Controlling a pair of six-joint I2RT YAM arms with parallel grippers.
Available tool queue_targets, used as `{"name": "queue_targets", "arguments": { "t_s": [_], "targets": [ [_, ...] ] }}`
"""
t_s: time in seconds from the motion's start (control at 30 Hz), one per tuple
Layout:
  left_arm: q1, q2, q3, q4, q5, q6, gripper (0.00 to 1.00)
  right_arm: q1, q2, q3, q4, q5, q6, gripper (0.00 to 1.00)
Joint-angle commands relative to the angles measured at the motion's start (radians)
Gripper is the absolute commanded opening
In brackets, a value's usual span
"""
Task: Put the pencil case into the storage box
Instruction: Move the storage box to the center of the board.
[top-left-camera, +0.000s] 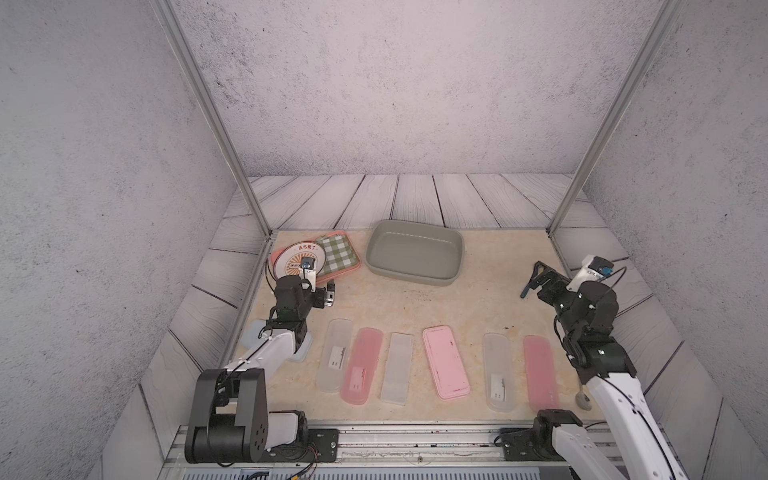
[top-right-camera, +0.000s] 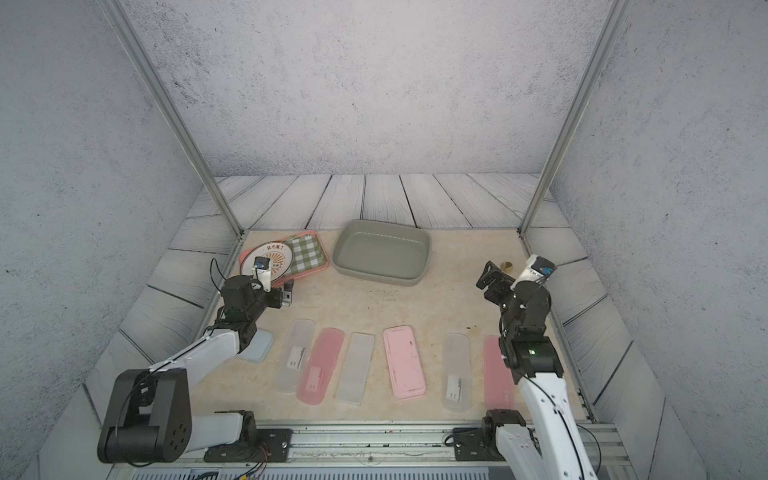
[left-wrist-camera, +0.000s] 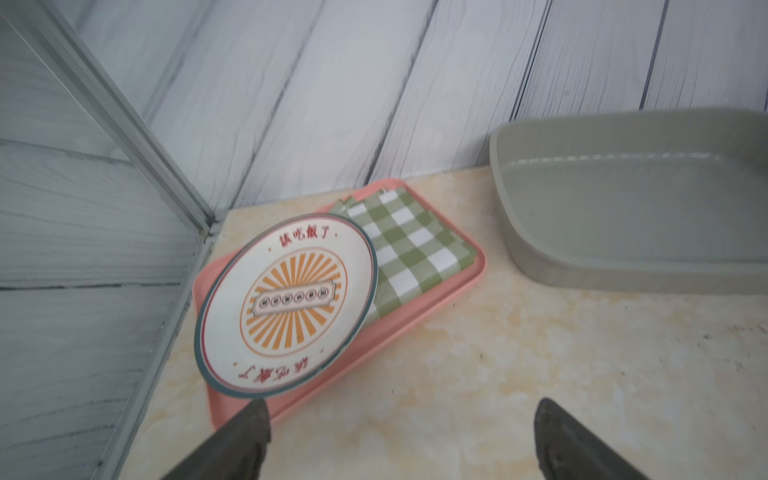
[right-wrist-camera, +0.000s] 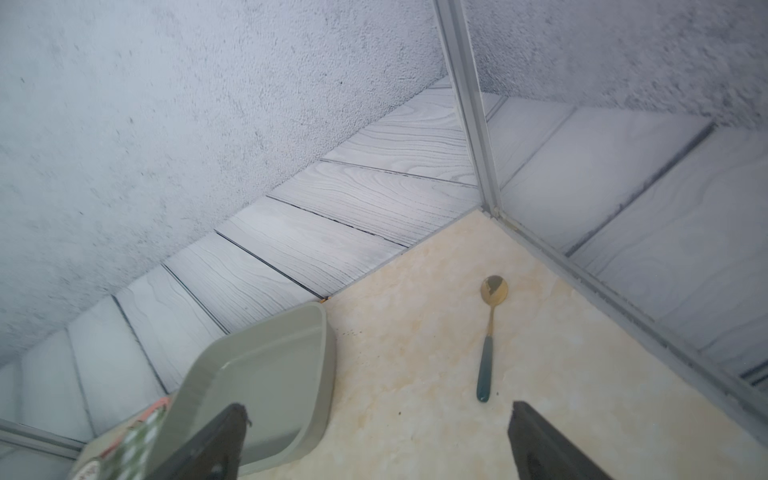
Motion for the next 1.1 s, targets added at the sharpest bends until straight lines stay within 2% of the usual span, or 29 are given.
{"name": "queue_targets", "arguments": {
  "t_s": [0.0, 0.1, 0.17, 0.33, 0.4, 0.5, 0.57, 0.67, 0.73, 0.8, 0.87, 0.97, 1.07],
  "targets": [
    [0.009, -0.026, 0.147, -0.43, -0.004, 0.037, 1.0, -0.002, -0.094, -0.054, -0.304, -0.078, 0.252, 0.99],
    [0.011, -0.032, 0.235, -0.64, 0.008, 0.081, 1.0, -0.001, -0.203, -0.124, -0.254, -0.288, 0.141, 0.99],
    [0.012, -0.03, 0.279, -0.756, 0.021, 0.1, 1.0, 0.0, -0.206, -0.118, -0.32, -0.337, 0.097, 0.99],
    [0.011, -0.047, 0.311, -0.921, 0.03, 0.111, 1.0, 0.018, 0.015, -0.009, -0.635, -0.365, -0.034, 0.99],
    [0.011, -0.064, 0.289, -0.915, 0.028, 0.123, 1.0, 0.122, 0.147, 0.038, -0.755, -0.253, -0.035, 0.99],
    [0.011, -0.071, 0.26, -0.888, 0.052, 0.134, 1.0, 0.36, 0.291, 0.062, -0.796, 0.002, 0.082, 0.99],
    [0.012, -0.065, 0.256, -0.901, 0.13, 0.144, 1.0, 0.411, 0.379, 0.067, -0.795, 0.033, 0.147, 0.99],
    [0.004, -0.06, 0.247, -0.924, 0.33, 0.175, 1.0, 0.431, 0.415, 0.036, -0.739, 0.029, 0.178, 0.99],
    [-0.018, -0.048, 0.261, -0.902, 0.352, 0.163, 1.0, 0.429, 0.397, 0.017, -0.714, 0.044, 0.176, 0.99],
    [-0.038, 0.001, 0.329, -0.859, 0.317, 0.133, 1.0, 0.43, 0.385, 0.009, -0.692, 0.056, 0.169, 0.99],
    [-0.054, 0.095, 0.443, -0.822, 0.25, 0.056, 0.99, 0.43, 0.385, 0.011, -0.632, -0.011, 0.115, 0.99],
    [-0.089, 0.316, 0.687, -0.832, 0.138, -0.096, 0.95, 0.43, 0.397, 0.043, -0.572, -0.109, 0.065, 0.99],
    [-0.127, 0.56, 0.966, -0.893, 0.081, -0.237, 0.84, 0.429, 0.398, 0.078, -0.56, -0.099, 0.083, 0.99]
  ]
}}
